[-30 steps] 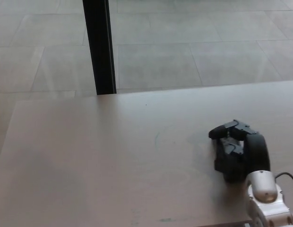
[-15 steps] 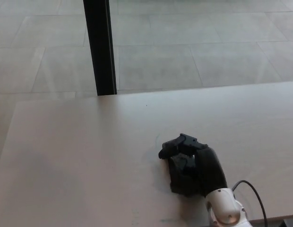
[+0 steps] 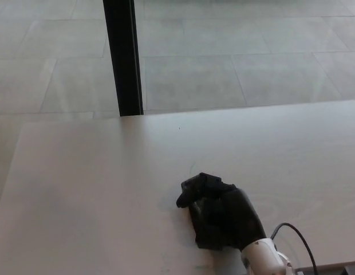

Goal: The robot uses its right hand to hold the eraser kept in the middle of the desk and use it to wipe the desk by swiping its surface twice

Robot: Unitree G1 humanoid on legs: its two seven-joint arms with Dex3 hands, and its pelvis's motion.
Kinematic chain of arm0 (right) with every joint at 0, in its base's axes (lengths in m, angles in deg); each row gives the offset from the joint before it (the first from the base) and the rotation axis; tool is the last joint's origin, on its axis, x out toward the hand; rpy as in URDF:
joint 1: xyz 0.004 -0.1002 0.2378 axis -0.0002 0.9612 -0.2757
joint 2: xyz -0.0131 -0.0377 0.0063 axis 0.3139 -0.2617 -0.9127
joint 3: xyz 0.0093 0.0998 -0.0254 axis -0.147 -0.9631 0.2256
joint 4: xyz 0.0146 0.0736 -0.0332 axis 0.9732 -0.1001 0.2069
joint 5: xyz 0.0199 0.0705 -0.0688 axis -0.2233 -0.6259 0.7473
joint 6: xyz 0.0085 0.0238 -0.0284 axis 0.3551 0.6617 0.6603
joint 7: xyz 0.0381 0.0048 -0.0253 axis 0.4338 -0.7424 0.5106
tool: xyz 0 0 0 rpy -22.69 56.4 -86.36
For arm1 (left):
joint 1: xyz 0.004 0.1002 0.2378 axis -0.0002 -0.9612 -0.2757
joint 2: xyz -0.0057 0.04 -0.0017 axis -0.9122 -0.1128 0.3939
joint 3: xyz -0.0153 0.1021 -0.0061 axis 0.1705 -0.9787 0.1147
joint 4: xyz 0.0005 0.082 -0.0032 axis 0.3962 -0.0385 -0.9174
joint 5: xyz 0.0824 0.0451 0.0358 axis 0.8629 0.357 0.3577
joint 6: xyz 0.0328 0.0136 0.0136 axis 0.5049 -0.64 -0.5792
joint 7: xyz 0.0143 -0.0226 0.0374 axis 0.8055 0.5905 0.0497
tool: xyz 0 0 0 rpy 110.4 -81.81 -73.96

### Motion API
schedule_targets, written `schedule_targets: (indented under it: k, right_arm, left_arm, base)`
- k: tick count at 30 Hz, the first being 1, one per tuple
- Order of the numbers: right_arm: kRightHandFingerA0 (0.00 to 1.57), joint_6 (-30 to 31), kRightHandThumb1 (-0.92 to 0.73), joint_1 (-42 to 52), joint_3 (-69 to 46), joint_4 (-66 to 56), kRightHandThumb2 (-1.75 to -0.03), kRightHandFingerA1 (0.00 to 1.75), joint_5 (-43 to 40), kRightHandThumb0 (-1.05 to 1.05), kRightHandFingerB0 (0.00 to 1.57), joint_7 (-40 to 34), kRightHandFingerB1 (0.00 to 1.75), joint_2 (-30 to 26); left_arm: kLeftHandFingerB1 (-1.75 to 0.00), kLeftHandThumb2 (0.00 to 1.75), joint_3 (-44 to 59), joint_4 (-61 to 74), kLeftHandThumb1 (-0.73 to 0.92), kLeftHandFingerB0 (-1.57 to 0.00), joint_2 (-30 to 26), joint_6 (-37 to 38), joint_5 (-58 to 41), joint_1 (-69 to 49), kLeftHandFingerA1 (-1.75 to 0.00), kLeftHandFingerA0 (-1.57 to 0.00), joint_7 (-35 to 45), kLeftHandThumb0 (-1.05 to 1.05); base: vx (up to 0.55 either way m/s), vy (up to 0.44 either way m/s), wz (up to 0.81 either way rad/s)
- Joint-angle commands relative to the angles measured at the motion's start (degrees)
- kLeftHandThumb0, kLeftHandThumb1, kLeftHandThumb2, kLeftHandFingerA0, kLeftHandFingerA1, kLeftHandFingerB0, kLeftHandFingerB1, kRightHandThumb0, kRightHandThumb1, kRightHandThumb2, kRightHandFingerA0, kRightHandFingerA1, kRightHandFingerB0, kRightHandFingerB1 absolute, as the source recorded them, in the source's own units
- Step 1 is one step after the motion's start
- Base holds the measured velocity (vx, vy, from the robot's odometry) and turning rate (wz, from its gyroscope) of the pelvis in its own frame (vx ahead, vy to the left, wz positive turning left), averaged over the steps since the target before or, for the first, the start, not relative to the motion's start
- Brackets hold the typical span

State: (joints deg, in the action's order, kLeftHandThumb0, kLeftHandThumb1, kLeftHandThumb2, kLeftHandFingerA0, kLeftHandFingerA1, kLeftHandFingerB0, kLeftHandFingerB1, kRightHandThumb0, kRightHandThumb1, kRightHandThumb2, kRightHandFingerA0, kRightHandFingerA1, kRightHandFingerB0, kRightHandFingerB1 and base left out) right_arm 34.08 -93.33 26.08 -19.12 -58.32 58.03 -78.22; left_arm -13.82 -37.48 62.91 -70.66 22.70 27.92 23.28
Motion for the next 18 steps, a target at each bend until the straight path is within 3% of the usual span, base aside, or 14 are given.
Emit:
schedule_targets:
  k: [1,3,5,6,8,11,12,13,14,16,18]
  right_arm:
    - [0.83,8.12,-0.62,0.88,-3.49,6.09,-0.91,1.75,2.12,-0.21,0.69,1.97,1.61,-7.60]
    - [0.84,8.84,-0.58,-0.90,-8.05,7.54,-1.05,1.75,-0.41,-0.19,0.69,1.86,1.68,-11.03]
    - [0.86,7.02,-0.60,-2.38,-11.00,10.37,-1.02,1.75,-1.50,-0.21,0.67,1.88,1.67,-13.22]
    - [0.90,8.71,-0.60,-3.04,-12.71,10.70,-1.05,1.75,-2.11,-0.23,0.74,0.77,1.60,-13.72]
    - [0.92,8.98,-0.62,-4.22,-15.37,12.33,-1.04,1.75,-3.22,-0.22,0.74,0.39,1.58,-14.74]
    - [0.96,8.39,-0.54,-5.51,-19.44,14.79,-1.16,1.75,-4.58,-0.21,0.77,0.64,1.60,-16.89]
    - [0.99,7.90,-0.55,-5.66,-20.63,15.45,-1.16,1.75,-5.04,-0.23,0.80,0.89,1.59,-17.54]
    - [0.99,7.76,-0.55,-5.86,-21.19,15.85,-1.16,1.75,-4.86,-0.23,0.80,1.01,1.59,-17.67]
    - [0.98,7.89,-0.52,-5.82,-22.17,15.96,-1.17,1.75,-5.19,-0.23,0.79,1.08,1.61,-17.96]
    - [1.05,8.03,-0.51,-5.30,-25.29,16.72,-1.25,1.75,-6.70,-0.25,0.83,1.63,1.59,-19.47]
    - [1.03,8.31,-0.53,-5.27,-26.05,17.06,-1.20,1.75,-6.30,-0.25,0.83,1.53,1.57,-19.74]
  left_arm:
    - [-0.64,1.11,0.32,1.72,0.66,-0.30,-1.26,-0.50,0.08,-0.52,-0.75,-0.37,-0.69,-0.67]
    - [-0.65,1.10,0.15,0.86,0.65,-0.31,-1.34,0.40,0.36,-0.50,-0.75,-0.38,-0.20,-0.67]
    - [-0.65,1.10,0.85,1.02,0.64,-0.31,-0.98,0.28,-0.58,-0.48,-0.76,-0.38,0.14,-0.68]
    - [-0.64,0.66,0.58,0.80,0.87,-0.33,-1.07,0.17,-0.07,-0.36,-0.83,-0.30,-0.44,-0.73]
    - [-0.64,0.64,0.55,0.93,0.88,-0.34,-1.05,-0.11,0.15,-0.56,-0.82,-0.30,-0.93,-0.72]
    - [-0.64,0.66,0.61,0.84,0.89,-0.32,-0.86,0.34,-0.10,-0.79,-0.85,-0.29,-0.24,-0.71]
    - [-0.65,0.97,0.74,0.83,0.68,-0.31,-0.80,0.71,-0.35,-0.96,-0.77,-0.32,0.33,-0.73]
    - [-0.65,0.97,0.84,0.81,0.68,-0.31,-0.77,0.84,-0.51,-1.01,-0.77,-0.32,0.58,-0.73]
    - [-0.65,1.10,0.97,0.54,0.65,-0.31,-0.83,0.78,-0.67,-0.88,-0.77,-0.39,0.67,-0.66]
    - [-0.66,1.11,1.14,0.59,0.66,-0.32,-0.73,0.60,-0.68,-0.75,-0.75,-0.36,0.13,-0.67]
    - [-0.66,1.11,0.71,0.68,0.67,-0.31,-0.92,0.52,0.00,-0.79,-0.75,-0.37,-0.29,-0.67]
  base:
    - [0.00,0.000,0.00]
    - [0.00,0.000,0.00]
    - [0.00,0.000,0.00]
    - [0.00,0.000,0.00]
    - [0.00,0.000,0.00]
    - [0.00,0.000,0.00]
    - [0.00,0.000,0.00]
    - [0.00,0.000,0.00]
    - [0.00,0.000,0.00]
    - [0.00,0.000,0.00]
    - [0.00,0.000,0.00]
